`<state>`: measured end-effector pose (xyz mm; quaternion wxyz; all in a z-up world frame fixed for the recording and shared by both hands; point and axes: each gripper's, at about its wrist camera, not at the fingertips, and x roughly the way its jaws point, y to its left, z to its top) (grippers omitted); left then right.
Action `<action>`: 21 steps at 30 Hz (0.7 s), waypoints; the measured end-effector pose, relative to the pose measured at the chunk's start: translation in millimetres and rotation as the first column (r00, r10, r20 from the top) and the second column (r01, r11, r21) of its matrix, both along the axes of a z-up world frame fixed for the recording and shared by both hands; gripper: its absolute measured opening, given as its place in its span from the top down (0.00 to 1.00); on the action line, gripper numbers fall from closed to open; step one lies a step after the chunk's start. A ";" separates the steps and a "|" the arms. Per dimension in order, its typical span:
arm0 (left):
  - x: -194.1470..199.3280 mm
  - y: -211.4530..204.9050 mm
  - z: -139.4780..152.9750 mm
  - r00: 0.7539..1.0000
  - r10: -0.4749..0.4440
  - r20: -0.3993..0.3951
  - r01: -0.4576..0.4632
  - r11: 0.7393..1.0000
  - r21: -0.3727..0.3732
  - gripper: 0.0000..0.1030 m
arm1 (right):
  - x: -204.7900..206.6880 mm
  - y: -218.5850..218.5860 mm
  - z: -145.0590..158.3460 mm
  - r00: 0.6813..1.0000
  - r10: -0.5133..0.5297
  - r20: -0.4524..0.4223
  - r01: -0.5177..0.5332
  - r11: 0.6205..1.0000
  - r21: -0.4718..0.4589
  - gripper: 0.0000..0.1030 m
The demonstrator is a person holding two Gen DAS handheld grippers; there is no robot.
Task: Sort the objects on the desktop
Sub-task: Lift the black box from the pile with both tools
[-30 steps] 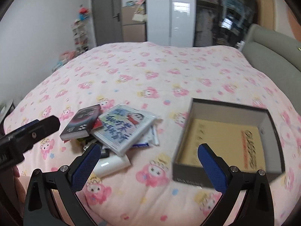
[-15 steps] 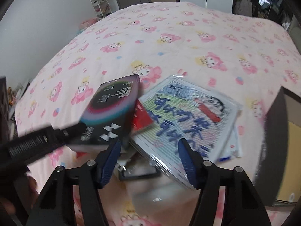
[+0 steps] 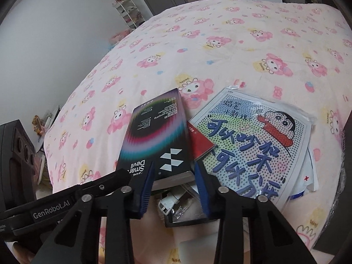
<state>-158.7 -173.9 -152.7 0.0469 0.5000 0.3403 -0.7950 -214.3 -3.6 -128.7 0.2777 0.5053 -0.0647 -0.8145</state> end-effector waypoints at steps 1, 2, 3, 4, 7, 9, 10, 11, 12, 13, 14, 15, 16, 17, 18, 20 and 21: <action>-0.5 -2.6 -0.2 1.000 0.008 -0.002 -0.008 1.000 0.015 0.69 | 0.5 1.6 2.7 1.000 0.003 -0.008 -0.003 1.000 -0.011 0.72; -1.1 -5.1 -0.8 1.000 0.016 -0.004 -0.016 0.999 0.030 0.69 | 1.0 3.3 5.3 1.000 0.004 -0.017 -0.005 1.000 -0.021 0.73; -2.8 -7.0 -3.0 1.000 0.025 -0.004 -0.025 0.999 0.046 0.68 | 0.6 5.1 7.5 0.999 -0.005 -0.032 0.005 1.000 -0.025 0.73; -4.5 -8.5 -5.1 0.999 0.033 -0.003 -0.033 0.998 0.061 0.67 | -2.1 5.7 8.1 0.999 -0.021 -0.041 0.020 1.000 -0.020 0.73; -9.3 -6.4 -9.2 1.000 0.026 -0.004 -0.026 0.996 0.080 0.65 | -12.7 3.4 1.9 0.999 -0.039 -0.031 0.038 0.999 -0.012 0.73; -8.8 -1.5 -9.5 1.000 0.013 -0.001 -0.012 0.999 0.051 0.65 | -20.1 -4.1 -5.1 1.000 -0.019 0.001 0.019 1.000 -0.009 0.67; -8.5 0.9 -9.6 1.000 0.006 0.000 -0.006 0.999 0.037 0.65 | -20.2 -5.2 -6.3 1.000 -0.013 -0.007 0.013 1.000 0.000 0.67; -8.2 3.0 -9.6 1.000 0.000 0.001 0.000 1.000 0.026 0.65 | -19.3 -6.8 -6.5 1.000 -0.003 -0.017 0.003 1.000 0.005 0.67; -7.6 3.4 -8.9 1.000 -0.002 0.000 0.002 1.000 0.027 0.64 | -17.6 -6.0 -5.2 1.000 0.002 -0.024 -0.002 1.000 -0.002 0.67; -7.0 3.9 -8.2 1.000 -0.005 -0.001 0.005 1.000 0.028 0.64 | -15.8 -5.1 -4.1 1.000 0.007 -0.030 -0.007 1.000 -0.008 0.68; -6.3 4.7 -7.5 1.000 -0.008 -0.002 0.008 1.000 0.029 0.64 | -13.4 -2.7 -3.5 0.999 0.008 -0.036 -0.008 1.000 -0.009 0.69; -5.6 7.2 -6.8 1.000 -0.019 -0.002 0.019 0.999 0.028 0.64 | -11.0 -0.2 -3.0 0.999 0.009 -0.041 -0.009 1.000 -0.009 0.70; -4.6 10.0 -6.1 1.000 -0.031 -0.001 0.031 0.999 0.025 0.63 | -8.2 2.8 -1.9 0.999 0.006 -0.045 -0.007 1.000 -0.008 0.70; -2.4 13.9 -5.3 0.999 -0.048 -0.002 0.048 0.999 0.013 0.63 | -4.6 6.3 -1.7 0.999 0.003 -0.046 -0.003 1.000 -0.004 0.70; -0.3 18.0 -4.3 0.998 -0.065 -0.003 0.065 0.998 0.001 0.63 | -1.0 9.9 -1.6 0.999 0.000 -0.047 0.000 1.000 -0.001 0.70; 4.5 29.1 0.2 0.995 -0.104 -0.008 0.104 0.994 -0.023 0.63 | 7.6 17.4 -0.9 0.999 -0.004 -0.052 0.005 1.000 0.015 0.70; 7.1 35.1 2.5 0.992 -0.125 -0.010 0.124 0.992 -0.036 0.63 | 12.6 21.5 -0.3 0.998 -0.006 -0.055 0.007 1.000 0.025 0.70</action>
